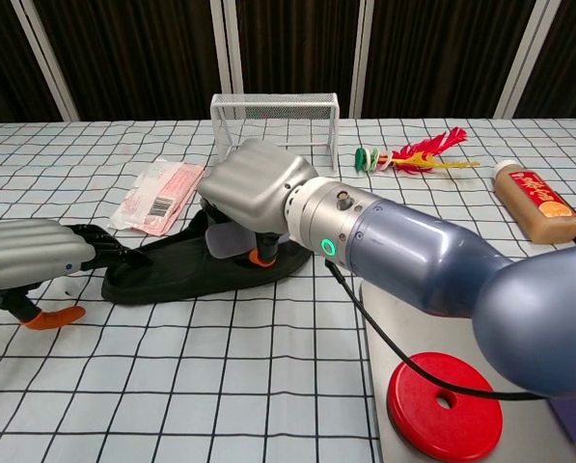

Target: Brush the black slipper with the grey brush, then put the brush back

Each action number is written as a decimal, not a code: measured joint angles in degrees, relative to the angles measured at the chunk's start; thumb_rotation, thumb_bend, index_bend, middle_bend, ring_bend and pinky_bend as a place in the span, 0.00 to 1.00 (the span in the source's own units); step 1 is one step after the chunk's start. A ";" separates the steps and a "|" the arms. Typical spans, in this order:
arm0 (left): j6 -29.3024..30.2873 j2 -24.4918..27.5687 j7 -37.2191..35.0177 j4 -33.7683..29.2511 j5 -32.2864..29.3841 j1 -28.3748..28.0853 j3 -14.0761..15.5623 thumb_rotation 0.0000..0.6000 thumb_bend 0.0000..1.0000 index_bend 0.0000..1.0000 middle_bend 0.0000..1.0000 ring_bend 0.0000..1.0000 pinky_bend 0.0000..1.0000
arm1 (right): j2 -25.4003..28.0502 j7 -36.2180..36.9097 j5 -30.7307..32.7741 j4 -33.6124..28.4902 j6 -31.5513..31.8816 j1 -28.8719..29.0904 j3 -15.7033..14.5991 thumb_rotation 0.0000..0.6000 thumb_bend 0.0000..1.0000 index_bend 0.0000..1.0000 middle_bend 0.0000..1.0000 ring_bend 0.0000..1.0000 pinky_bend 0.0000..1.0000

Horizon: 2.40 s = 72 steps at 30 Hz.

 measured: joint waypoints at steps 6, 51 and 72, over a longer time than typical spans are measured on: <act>0.28 -0.09 -0.69 0.46 0.36 -0.05 0.20 1.00 0.63 0.00 0.11 0.09 0.02 | -0.59 -0.49 1.23 2.32 -0.53 0.38 0.09 1.00 0.57 0.71 0.64 0.42 0.34; 16.85 6.51 -10.00 -4.51 12.58 2.54 2.27 1.00 0.32 0.00 0.00 0.00 0.02 | 13.64 0.80 4.44 -1.15 7.53 -9.70 -2.97 1.00 0.57 0.71 0.64 0.42 0.34; 25.37 11.11 -24.19 -2.71 20.80 7.68 8.12 1.00 0.30 0.00 0.00 0.00 0.00 | 13.17 -4.37 11.81 -0.61 3.95 -13.84 -9.90 1.00 0.57 0.68 0.62 0.42 0.34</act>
